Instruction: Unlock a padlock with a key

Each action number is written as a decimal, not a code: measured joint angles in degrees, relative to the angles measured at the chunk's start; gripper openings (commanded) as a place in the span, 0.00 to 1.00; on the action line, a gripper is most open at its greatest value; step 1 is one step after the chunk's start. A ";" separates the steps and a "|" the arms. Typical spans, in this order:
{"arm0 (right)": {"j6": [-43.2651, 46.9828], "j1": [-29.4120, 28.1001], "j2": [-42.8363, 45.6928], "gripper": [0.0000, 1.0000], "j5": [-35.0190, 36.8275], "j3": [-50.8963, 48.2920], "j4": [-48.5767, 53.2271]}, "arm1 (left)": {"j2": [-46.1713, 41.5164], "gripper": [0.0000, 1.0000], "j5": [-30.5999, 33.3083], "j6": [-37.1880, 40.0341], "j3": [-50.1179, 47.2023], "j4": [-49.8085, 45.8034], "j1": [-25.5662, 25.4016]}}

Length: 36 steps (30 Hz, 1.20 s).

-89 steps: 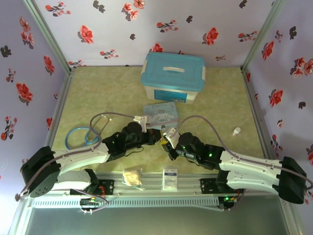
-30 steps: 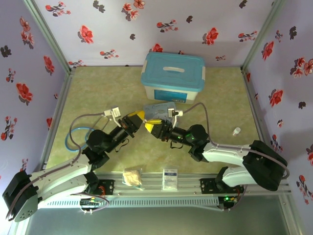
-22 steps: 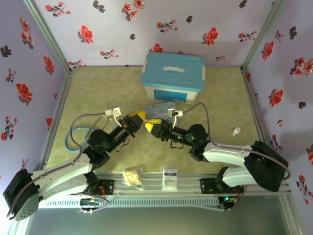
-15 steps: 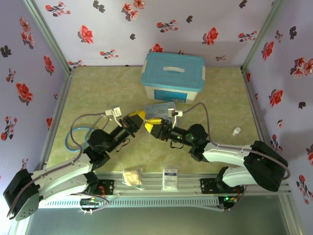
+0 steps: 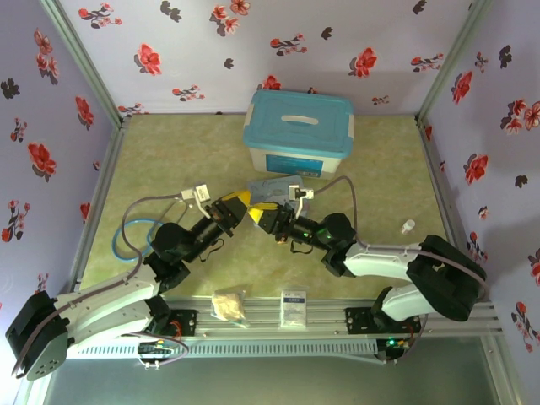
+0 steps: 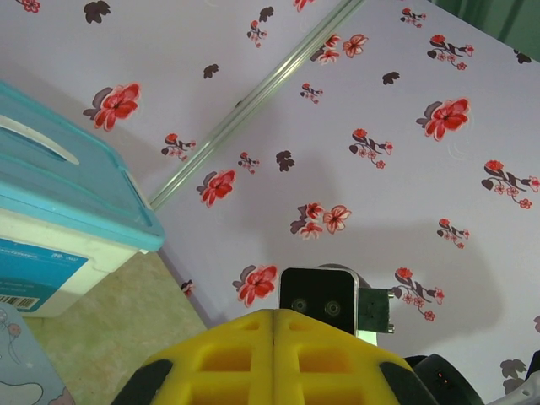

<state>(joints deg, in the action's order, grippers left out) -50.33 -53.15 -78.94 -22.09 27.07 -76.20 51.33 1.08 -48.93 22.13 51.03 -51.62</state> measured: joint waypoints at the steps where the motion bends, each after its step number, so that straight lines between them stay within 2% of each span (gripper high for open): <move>1: -0.04 0.00 -0.17 0.25 0.00 0.00 -0.26 | 0.04 0.00 0.00 0.00 0.00 0.02 0.00; 7: -0.26 0.00 -1.22 0.18 -0.02 0.55 -0.44 | 1.01 0.00 0.00 -0.02 -0.02 0.87 0.00; 12: -0.13 0.00 -1.22 0.05 0.02 0.52 -0.52 | 1.01 0.00 0.02 -0.02 -0.13 1.03 0.00; 16: -0.22 0.00 -1.09 0.01 0.44 0.26 -0.50 | 1.01 0.00 0.46 -0.02 -0.46 1.51 0.00; 17: -0.22 0.00 -0.96 0.00 0.57 -0.02 -0.46 | 0.94 0.18 0.55 -0.04 -0.63 1.42 -0.02; 18: -0.22 0.00 -0.87 0.00 0.76 -0.31 -0.37 | 0.92 0.43 0.70 -0.04 -0.72 1.09 -0.02; 19: -0.20 0.00 -0.76 0.00 1.01 -0.57 -0.20 | 0.79 0.55 1.36 -0.17 -0.79 0.63 -0.09; 23: 1.07 0.00 2.08 0.00 2.32 -1.60 4.31 | -2.32 0.78 6.08 0.00 -0.92 -4.66 0.42; 26: 2.93 0.00 6.23 0.00 3.93 -1.66 12.24 | -5.84 0.81 9.01 0.20 -0.70 -11.13 0.61; 30: 6.36 0.11 12.22 0.00 7.76 -0.61 29.57 | -7.26 0.83 11.45 2.01 3.08 -23.65 0.70; 36: 9.70 4.92 18.29 0.00 13.62 1.92 57.57 | 3.23 0.81 11.78 7.15 18.43 -45.48 1.03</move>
<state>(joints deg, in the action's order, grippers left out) -40.62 -48.23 -60.64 -8.47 28.99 -18.63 54.57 12.86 -41.78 40.56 5.54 -50.59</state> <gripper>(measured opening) 0.046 0.830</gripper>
